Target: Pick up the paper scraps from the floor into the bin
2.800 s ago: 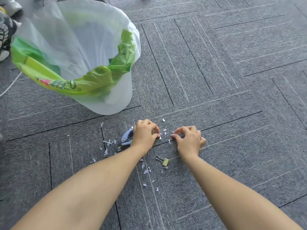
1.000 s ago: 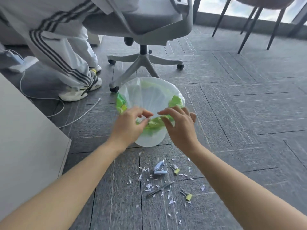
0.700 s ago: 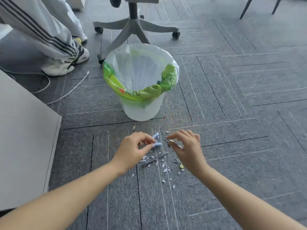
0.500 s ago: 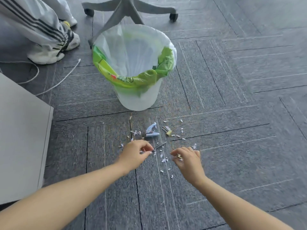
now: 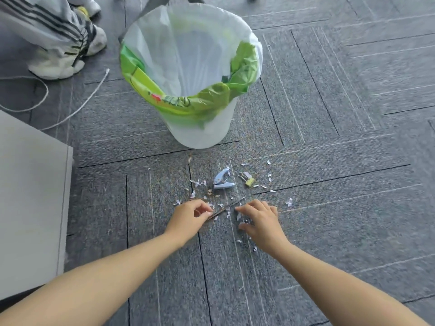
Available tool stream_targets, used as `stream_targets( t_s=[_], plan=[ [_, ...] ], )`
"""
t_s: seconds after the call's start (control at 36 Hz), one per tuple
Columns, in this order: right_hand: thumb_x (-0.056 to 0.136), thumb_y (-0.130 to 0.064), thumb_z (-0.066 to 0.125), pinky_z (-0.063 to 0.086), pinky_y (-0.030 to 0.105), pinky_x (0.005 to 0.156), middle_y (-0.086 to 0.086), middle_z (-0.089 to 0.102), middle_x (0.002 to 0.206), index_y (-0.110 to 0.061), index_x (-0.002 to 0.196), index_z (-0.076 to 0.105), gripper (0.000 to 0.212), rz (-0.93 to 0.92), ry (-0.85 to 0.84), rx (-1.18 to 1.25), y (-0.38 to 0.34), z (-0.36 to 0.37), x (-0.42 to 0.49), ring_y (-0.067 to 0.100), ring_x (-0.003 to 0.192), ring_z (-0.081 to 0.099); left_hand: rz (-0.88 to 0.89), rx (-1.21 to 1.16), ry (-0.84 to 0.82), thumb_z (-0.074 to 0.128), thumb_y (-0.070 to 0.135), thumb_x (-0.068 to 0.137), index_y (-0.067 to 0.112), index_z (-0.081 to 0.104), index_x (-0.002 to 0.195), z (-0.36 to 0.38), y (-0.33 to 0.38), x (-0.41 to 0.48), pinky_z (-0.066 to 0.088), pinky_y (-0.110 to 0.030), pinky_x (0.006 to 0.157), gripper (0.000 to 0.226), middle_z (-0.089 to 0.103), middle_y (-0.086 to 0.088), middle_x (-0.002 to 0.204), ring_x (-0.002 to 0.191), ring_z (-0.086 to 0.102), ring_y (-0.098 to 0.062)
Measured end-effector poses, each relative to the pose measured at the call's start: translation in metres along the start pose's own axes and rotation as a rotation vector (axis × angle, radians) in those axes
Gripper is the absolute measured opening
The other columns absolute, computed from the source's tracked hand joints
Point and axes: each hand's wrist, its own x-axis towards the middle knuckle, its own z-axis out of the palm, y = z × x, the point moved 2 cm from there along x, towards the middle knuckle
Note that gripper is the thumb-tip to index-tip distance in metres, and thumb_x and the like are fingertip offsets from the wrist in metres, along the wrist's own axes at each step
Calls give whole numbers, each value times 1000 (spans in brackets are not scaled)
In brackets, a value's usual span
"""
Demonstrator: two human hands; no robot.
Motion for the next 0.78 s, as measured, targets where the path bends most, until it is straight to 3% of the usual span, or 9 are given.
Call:
stream_targets(
  t_s=[0.14,0.39,0.56,0.69,0.78],
  plan=[
    [81,-34,72,21,27,90,-23,47,101,-39,107,63,28,5,40,43,2,3,6,4,101,41,-26,-42,40,66,26,90,28,71,90,-7,-11,2,43,-12,69,5,68,17,84,78,61,0],
    [87,-27,67,26,29,87,-18,55,92,-30,89,63,5,-44,19,-12,-4,3,18,11,93,46,-45,-39,142,66,23,90,27,71,90,-23,-29,14,47,-18,72,6,67,18,84,78,61,-1],
    [91,-23,61,26,29,84,-17,55,87,-29,83,57,11,-40,18,-49,-5,5,17,11,86,46,15,-11,158,67,21,90,27,70,91,-30,-28,16,45,-12,69,7,67,15,82,75,61,0],
    [91,-20,60,29,32,86,-15,55,88,-28,83,55,12,-51,2,-62,-8,4,15,12,87,47,109,66,196,67,21,88,29,66,99,-40,-28,33,51,-26,81,14,63,16,85,82,58,-4],
    [91,-23,61,30,31,87,-17,56,89,-28,85,57,9,-52,36,-4,-13,-1,14,10,88,47,123,108,217,68,24,87,29,62,115,-43,-23,45,47,-31,94,29,62,15,101,95,53,-5]
  ],
)
